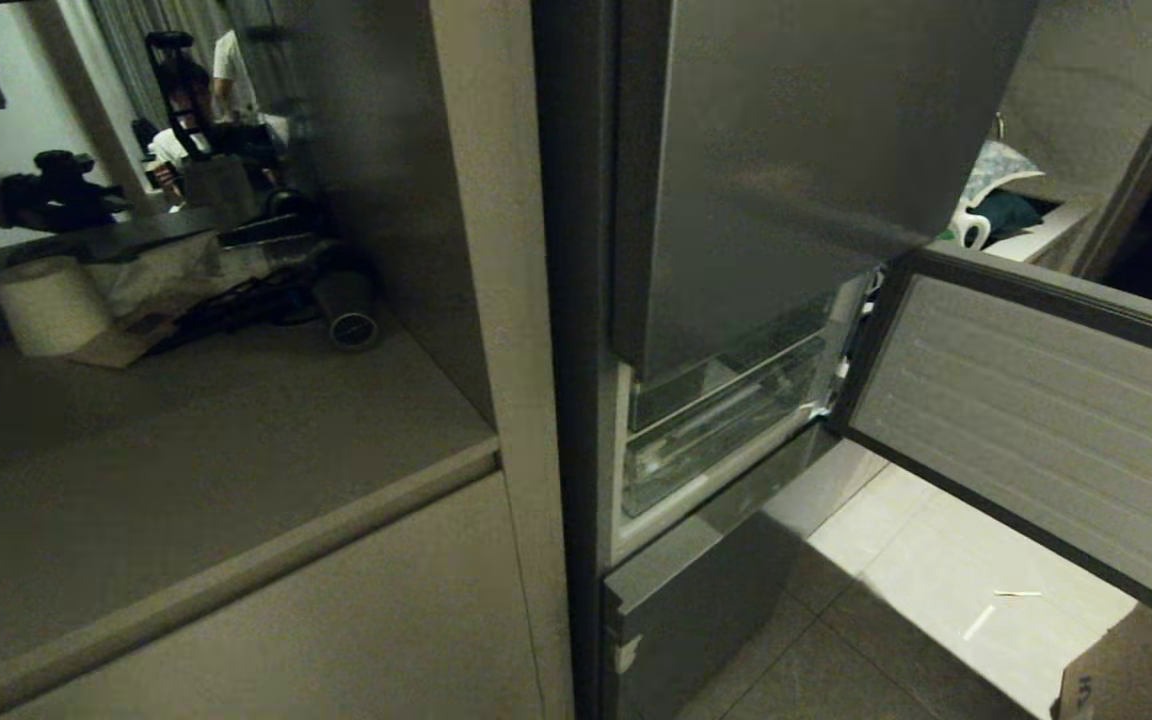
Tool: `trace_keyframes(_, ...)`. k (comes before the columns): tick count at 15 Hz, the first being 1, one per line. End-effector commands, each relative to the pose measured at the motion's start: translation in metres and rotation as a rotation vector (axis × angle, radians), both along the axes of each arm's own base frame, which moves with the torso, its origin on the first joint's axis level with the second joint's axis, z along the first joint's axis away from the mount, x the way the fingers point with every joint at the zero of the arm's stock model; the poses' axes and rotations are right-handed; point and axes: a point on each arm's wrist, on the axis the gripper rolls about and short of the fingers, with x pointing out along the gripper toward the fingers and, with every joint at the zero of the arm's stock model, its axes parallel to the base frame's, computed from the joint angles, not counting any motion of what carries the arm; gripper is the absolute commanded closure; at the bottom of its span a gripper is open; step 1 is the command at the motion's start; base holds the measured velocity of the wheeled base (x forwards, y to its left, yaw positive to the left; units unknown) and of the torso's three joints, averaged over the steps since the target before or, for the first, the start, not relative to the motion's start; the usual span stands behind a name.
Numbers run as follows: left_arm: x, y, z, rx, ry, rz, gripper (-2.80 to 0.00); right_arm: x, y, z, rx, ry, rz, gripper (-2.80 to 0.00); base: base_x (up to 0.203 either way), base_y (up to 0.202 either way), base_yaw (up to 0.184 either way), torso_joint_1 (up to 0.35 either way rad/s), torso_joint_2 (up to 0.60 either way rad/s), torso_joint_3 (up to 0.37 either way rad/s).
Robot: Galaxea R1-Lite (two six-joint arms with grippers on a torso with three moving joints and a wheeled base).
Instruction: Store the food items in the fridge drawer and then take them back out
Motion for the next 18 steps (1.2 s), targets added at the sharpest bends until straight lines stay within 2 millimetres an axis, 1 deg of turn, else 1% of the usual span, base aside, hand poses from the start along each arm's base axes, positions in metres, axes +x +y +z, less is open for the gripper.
trace_keyframes(1,0.0001,0.0,0.0002,0.001,0.001,-0.001,0.0,-0.0001,0.0,-0.0001,0.0,0.0,0.001,0.0,0.001,-0.005,0.072,-0.001,0.0,-0.001)
trace_keyframes(6,0.0,0.0,0.0006,0.0,0.0,0.001,0.0,0.0,0.0,-0.0001,0.0,0.001,0.001,0.0,0.0,0.0,0.0,0.0,0.0,0.0)
trace_keyframes(18,0.0,0.0001,0.0006,-0.011,0.0,0.003,0.0,0.0,0.0,-0.0001,0.007,0.001,-0.001,0.0,0.0,0.0,0.0,-0.06,0.15,0.073)
